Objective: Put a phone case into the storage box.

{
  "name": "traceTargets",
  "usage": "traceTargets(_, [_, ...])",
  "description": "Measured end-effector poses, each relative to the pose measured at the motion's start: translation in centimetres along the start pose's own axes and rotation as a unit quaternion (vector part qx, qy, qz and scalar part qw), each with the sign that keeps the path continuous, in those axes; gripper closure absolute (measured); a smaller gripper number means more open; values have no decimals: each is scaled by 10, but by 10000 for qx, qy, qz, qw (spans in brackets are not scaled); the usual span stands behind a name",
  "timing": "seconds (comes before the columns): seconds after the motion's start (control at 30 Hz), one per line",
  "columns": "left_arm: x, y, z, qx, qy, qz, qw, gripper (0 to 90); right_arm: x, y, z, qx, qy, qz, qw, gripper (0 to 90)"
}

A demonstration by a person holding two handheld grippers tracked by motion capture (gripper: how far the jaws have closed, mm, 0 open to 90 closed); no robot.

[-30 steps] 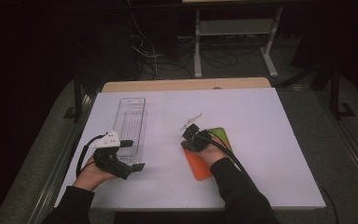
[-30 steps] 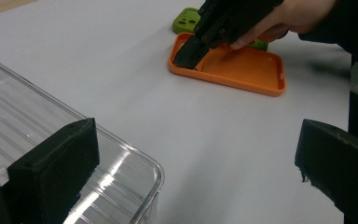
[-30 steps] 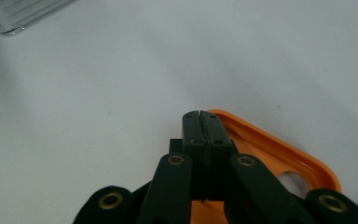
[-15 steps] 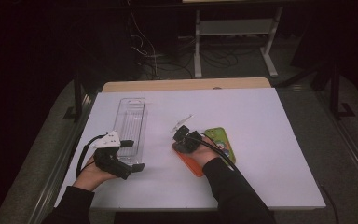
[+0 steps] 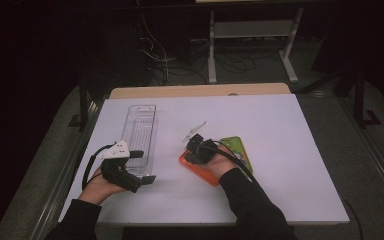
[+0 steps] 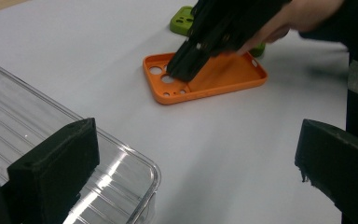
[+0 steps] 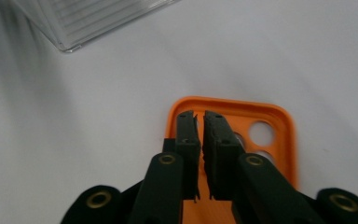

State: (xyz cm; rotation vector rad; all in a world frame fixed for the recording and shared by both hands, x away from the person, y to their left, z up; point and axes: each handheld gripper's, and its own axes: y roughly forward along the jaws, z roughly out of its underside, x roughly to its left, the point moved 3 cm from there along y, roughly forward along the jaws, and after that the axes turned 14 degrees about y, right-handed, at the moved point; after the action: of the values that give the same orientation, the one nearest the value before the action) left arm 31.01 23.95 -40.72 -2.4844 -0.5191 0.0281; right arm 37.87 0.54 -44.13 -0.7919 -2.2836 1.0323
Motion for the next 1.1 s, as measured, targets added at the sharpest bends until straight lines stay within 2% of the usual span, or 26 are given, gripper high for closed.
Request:
traceTargets(0.07, [-1, 1, 0, -3, -35, 2, 10000, 0, -10, -20, 4, -116, 93, 11, 9999, 740])
traceTargets(0.1, [-1, 1, 0, -9, -37, -1, 10000, 0, -11, -24, 6, -172, 249, -64, 9995, 719])
traceTargets(0.13, [0, 1, 0, 3, -26, 0, 10000, 0, -11, -24, 6, -172, 249, -64, 9995, 719])
traceTargets(0.17, [0, 2, 0, 26, -9, 0, 10000, 0, -20, -38, 12, -249, 331, -85, 9991, 666])
traceTargets(0.23, [0, 2, 0, 33, -2, 0, 10000, 0, -27, -48, 18, -299, 374, -63, 9988, 609])
traceTargets(0.27, [0, 2, 0, 53, 19, 2, 10000, 0, -27, -48, 18, -299, 374, -63, 9988, 609])
traceTargets(0.33, [-1, 3, 1, 62, 10, 14, 10000, 0, -34, -58, 26, -347, 472, -3, 9983, 529])
traceTargets(0.37, [-1, 3, 1, 82, 11, 14, 10000, 0, -41, -67, 36, -389, 547, -1, 9977, 484])
traceTargets(0.47, [-1, 4, 1, 72, 13, 12, 10000, 0, -47, -75, 46, -499, 621, -16, 9968, 444])
traceTargets(0.5, [-1, 4, 1, 52, -10, 23, 10000, 0, -50, -80, 53, -518, 672, -65, 9964, 414])
traceTargets(0.53, [-1, 4, 0, 24, -49, 26, 10000, 0, -53, -86, 62, -572, 658, -5, 9962, 355])
traceTargets(0.57, [-1, 4, 0, 23, -73, 32, 10000, 0, -53, -86, 62, -572, 658, -5, 9962, 355])
traceTargets(0.6, [0, 4, 0, 25, -78, 35, 10000, 0, -55, -93, 73, -607, 672, 26, 9959, 280])
traceTargets(0.63, [-1, 4, 0, 27, -81, 37, 10000, 0, -55, -93, 73, -607, 672, 26, 9959, 280])
traceTargets(0.67, [-1, 4, 0, 34, -79, 47, 10000, 0, -56, -95, 78, -637, 661, 31, 9958, 242])
traceTargets(0.77, [0, 4, 0, 40, -79, 47, 9999, 0, -59, -101, 94, -746, 729, 150, 9944, 139])
traceTargets(0.8, [-1, 4, 0, 43, -80, 50, 9999, 0, -60, -102, 100, -788, 689, 162, 9944, 128])
traceTargets(0.83, [-1, 4, 0, 42, -80, 54, 9999, 0, -63, -104, 109, -848, 745, 193, 9934, 106])
traceTargets(0.97, [1, 2, 1, 73, -30, 60, 10000, 0, -68, -107, 123, -786, 851, 256, 9929, 14])
traceTargets(1.1, [0, 2, 0, 30, -90, 44, 9999, 0, -69, -112, 138, -789, 914, 195, 9925, 0])
